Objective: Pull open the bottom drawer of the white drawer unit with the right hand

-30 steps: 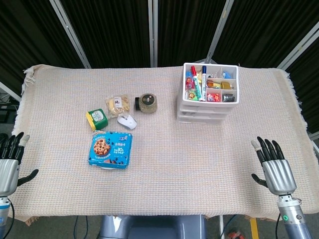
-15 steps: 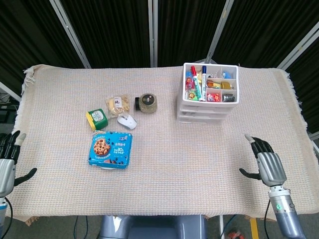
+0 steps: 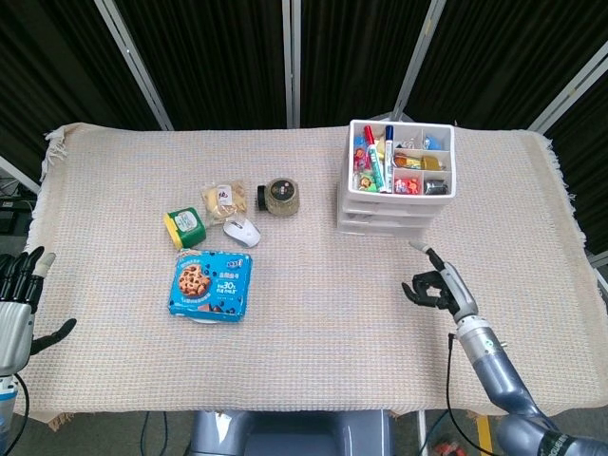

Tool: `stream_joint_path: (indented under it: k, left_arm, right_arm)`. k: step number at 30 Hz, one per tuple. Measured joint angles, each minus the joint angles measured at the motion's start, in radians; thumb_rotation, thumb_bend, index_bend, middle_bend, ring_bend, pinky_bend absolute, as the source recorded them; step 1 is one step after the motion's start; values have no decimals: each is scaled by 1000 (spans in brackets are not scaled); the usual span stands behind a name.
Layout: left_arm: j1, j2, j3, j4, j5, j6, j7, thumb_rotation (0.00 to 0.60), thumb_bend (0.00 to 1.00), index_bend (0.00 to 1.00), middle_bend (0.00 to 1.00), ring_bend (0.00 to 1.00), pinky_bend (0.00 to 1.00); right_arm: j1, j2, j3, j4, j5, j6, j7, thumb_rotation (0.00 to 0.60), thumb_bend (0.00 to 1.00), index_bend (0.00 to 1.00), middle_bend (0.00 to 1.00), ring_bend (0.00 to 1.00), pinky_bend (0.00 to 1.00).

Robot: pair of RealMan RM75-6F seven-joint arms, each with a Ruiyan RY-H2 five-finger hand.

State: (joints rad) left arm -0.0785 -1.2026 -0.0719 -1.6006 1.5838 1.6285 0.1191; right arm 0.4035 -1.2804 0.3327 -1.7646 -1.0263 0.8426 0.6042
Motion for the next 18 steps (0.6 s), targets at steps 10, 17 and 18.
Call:
stream_joint_path:
  k: [10, 17, 18]
  left_arm:
    - [1, 2, -9, 8, -8, 5, -22, 600, 87, 0, 0, 0, 0]
    - [0, 1, -10, 11, -15, 1, -24, 600, 89, 0, 0, 0, 0]
    - [1, 0, -11, 11, -15, 1, -23, 600, 89, 0, 0, 0, 0]
  right_arm:
    - [75, -132, 62, 157, 139, -114, 129, 600, 400, 112, 870, 816, 640]
    - [104, -195, 97, 232, 207, -168, 163, 600, 403, 131, 870, 816, 640]
    - [107, -201, 101, 238, 210, -173, 167, 600, 403, 135, 870, 816, 640]
